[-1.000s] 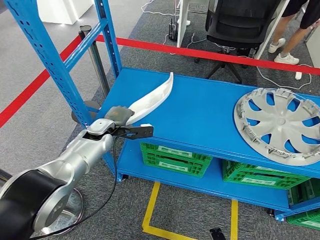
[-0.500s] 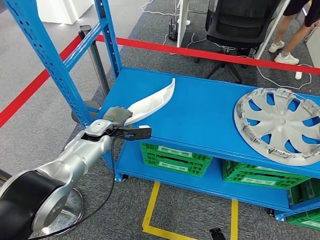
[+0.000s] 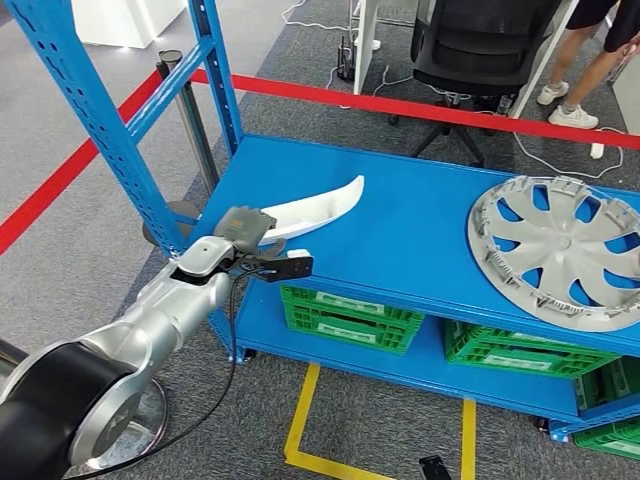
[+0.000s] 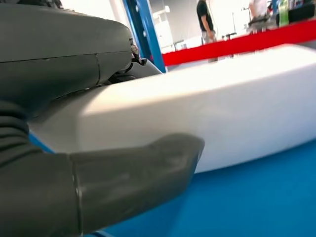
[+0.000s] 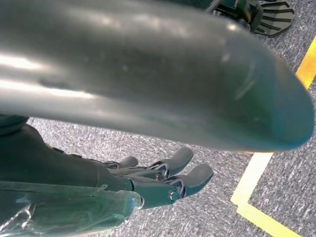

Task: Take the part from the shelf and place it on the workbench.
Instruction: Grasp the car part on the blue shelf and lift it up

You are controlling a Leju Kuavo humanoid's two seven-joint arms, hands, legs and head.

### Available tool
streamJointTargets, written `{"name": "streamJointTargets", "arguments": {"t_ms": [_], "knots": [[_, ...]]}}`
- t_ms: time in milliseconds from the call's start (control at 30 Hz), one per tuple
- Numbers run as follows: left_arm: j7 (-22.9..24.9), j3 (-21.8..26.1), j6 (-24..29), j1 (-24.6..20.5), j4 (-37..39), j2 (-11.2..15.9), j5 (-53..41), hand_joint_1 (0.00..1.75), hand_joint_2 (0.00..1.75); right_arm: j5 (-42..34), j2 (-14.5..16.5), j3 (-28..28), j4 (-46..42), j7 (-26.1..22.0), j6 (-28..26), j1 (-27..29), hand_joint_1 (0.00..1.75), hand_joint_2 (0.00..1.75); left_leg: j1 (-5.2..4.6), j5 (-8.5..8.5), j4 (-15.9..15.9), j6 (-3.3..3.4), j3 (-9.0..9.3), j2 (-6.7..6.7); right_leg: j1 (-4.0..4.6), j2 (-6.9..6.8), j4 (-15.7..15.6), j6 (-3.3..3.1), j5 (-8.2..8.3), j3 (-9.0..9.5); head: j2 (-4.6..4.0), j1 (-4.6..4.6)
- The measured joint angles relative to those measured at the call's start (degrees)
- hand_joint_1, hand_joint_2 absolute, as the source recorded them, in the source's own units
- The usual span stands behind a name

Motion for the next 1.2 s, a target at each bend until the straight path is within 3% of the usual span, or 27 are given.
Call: {"name": "streamJointTargets", "arguments": {"t_ms": [200,333,967,1100,1200], "knots": [[-0.49,-0.02,2.82,0.07,-0.51,-0.61,-0.48,1.75,0.00,-0.02,0.00,-0.09,0.00,0.05,-0.15,0.22,0.00,0.00,0.00,0.00,0.00,0.00,0.00,0.00,0.00,0.00,0.00,0.00,0.00,0.00,0.00,-0.01],[-0.72,-0.01,3.10,0.08,-0.63,-0.83,-0.78,1.75,1.75,-0.03,0.00,-0.15,0.00,0.07,-0.16,0.32,0.00,0.00,0.00,0.00,0.00,0.00,0.00,0.00,0.00,0.00,0.00,0.00,0.00,-0.01,0.00,0.00],[-1.41,-0.01,3.41,0.18,-0.92,-1.56,-0.62,1.75,1.75,-0.03,0.06,-0.22,0.00,0.00,-0.16,0.55,0.00,0.00,0.00,-0.01,0.00,0.00,-0.01,0.00,0.00,0.00,0.00,0.00,0.00,0.00,0.00,0.00],[-1.29,-0.01,3.56,0.20,-0.96,-1.60,-0.75,0.00,0.00,-0.01,0.16,-0.22,0.00,0.00,-0.16,0.58,0.00,0.00,0.00,-0.01,0.00,0.00,-0.01,0.00,0.00,0.00,0.00,0.00,0.00,0.00,0.00,0.00],[-0.55,0.02,4.68,0.26,-1.14,-1.66,-1.02,0.00,0.00,0.00,0.17,-0.22,0.00,0.00,-0.16,0.61,0.00,0.00,0.00,-0.01,0.00,0.00,-0.01,0.00,0.00,0.00,0.00,0.00,0.00,0.00,0.00,0.00]]}}
